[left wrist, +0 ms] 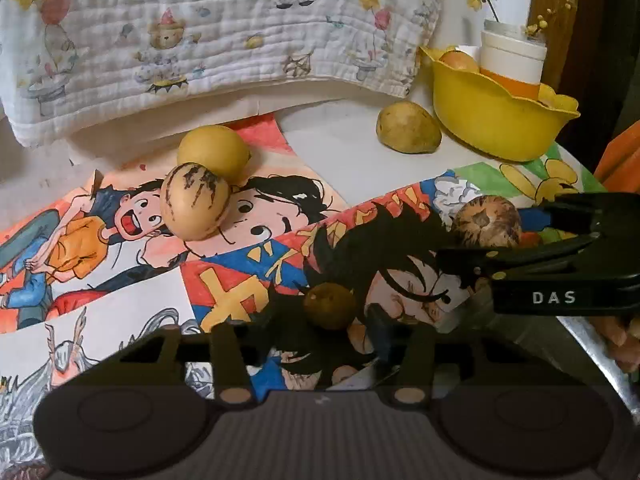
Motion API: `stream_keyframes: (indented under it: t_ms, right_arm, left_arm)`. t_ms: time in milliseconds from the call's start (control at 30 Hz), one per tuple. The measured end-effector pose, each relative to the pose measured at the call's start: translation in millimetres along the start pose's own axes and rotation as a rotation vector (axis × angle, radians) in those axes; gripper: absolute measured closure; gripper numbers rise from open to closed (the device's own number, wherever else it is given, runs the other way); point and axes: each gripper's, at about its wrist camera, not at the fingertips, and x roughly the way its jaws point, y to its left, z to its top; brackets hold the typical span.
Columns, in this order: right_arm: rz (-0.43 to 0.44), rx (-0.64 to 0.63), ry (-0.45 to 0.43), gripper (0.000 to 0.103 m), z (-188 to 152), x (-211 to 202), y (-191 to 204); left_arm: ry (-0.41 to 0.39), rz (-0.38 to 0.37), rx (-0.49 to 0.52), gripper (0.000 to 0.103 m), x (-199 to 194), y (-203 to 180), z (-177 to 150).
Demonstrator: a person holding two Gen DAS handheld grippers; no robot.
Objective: Organize fruits
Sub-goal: 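Lower the right tool around the striped round fruit while the left tool approaches a small brown fruit, then close the right tool on the striped fruit while the left tool grasps the small brown fruit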
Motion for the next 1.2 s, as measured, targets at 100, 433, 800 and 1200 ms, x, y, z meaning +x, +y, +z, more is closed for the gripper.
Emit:
stream_keyframes:
  t_ms: [100, 433, 800, 1200]
  right_arm:
    - [-0.003, 0.004, -0.002, 0.038, 1, 1, 0]
    - [-0.003, 0.003, -0.015, 0.049, 1, 2, 1]
    - [0.043, -0.053, -0.08, 0.05, -4, -19, 15]
    - [0.127, -0.098, -0.093, 0.05, -16, -59, 38]
  left_arm:
    - [-0.006, 0.001, -0.002, 0.062, 1, 2, 0]
    - [-0.019, -0.011, -0.013, 0.071, 2, 3, 0]
    - [-0.042, -0.02, -0.031, 0.072, -25, 7, -6]
    - [-0.037, -0.008, -0.026, 0.072, -59, 2, -35]
